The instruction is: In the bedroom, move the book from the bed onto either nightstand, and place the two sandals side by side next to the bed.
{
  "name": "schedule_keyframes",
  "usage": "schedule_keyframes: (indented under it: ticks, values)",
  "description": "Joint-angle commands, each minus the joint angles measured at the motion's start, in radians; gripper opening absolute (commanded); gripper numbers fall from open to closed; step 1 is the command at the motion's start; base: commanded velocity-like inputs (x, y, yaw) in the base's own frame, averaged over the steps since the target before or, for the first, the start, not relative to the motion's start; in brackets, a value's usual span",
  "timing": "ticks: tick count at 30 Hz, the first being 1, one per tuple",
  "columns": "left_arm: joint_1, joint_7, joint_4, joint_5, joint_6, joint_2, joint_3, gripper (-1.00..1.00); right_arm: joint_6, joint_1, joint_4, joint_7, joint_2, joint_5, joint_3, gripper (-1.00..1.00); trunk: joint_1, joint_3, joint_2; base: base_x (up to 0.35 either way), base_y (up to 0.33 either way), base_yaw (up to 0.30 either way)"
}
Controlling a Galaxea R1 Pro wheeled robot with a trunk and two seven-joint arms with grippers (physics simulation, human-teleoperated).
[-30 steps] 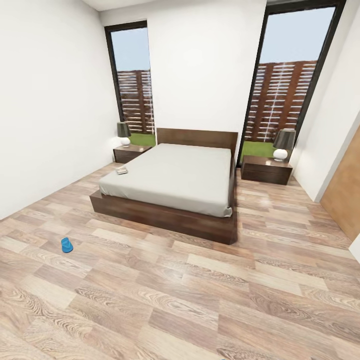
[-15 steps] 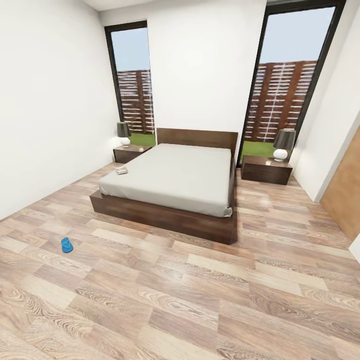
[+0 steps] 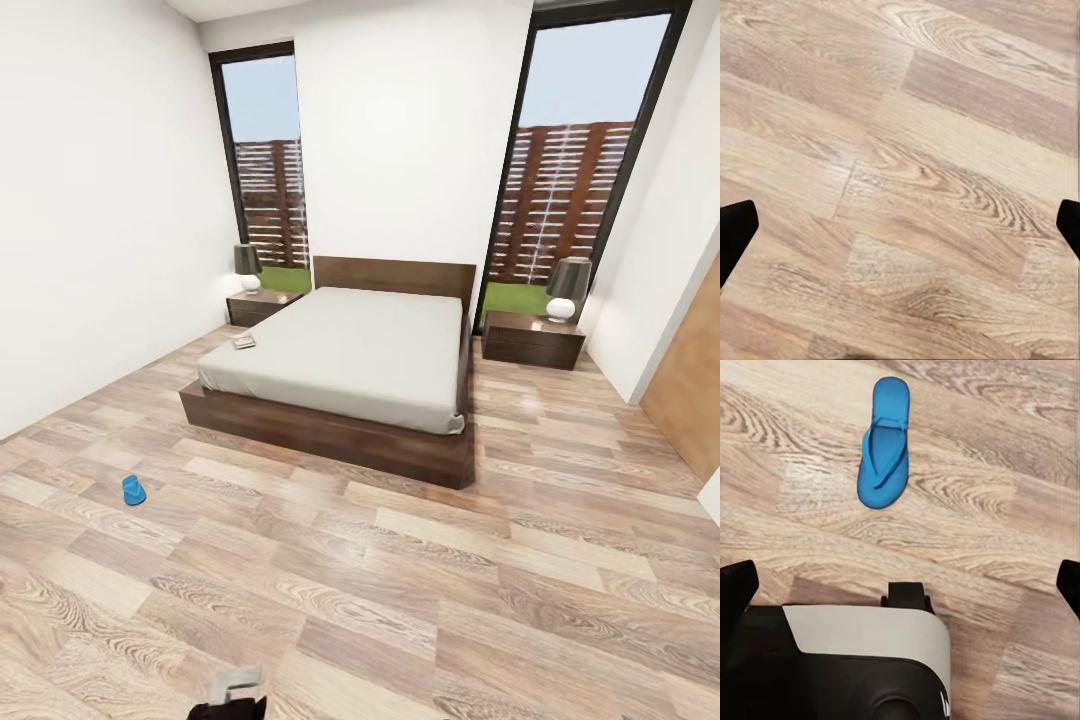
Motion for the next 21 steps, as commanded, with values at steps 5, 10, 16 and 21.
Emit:
schedule_keyframes:
  ticks: [5,10,16,21]
  values:
    - [-0.029,0.001,-0.005,0.017,0.01,0.0,0.0,1.0,0.001,-0.006,-0.009,-0.002,0.001,0.0,-0.001,1.0,0.0,-0.001,-0.001,0.0,0.0,0.0]
    - [-0.038,0.0,-0.006,0.029,0.01,0.001,0.001,1.0,0.017,-0.056,-0.011,-0.017,0.006,0.003,-0.001,1.0,0.0,-0.001,-0.001,0.0,0.0,0.0]
    - [-0.042,-0.001,-0.006,0.037,0.009,0.002,0.002,1.0,0.12,-0.193,0.001,-0.069,0.01,0.005,0.0,1.0,0.0,-0.001,-0.001,0.0,0.0,0.0]
    - [-0.043,-0.003,-0.006,0.043,0.007,0.002,0.006,1.0,0.21,-0.255,0.002,-0.087,0.013,0.006,0.0,1.0,0.0,-0.001,-0.001,0.0,0.0,0.0]
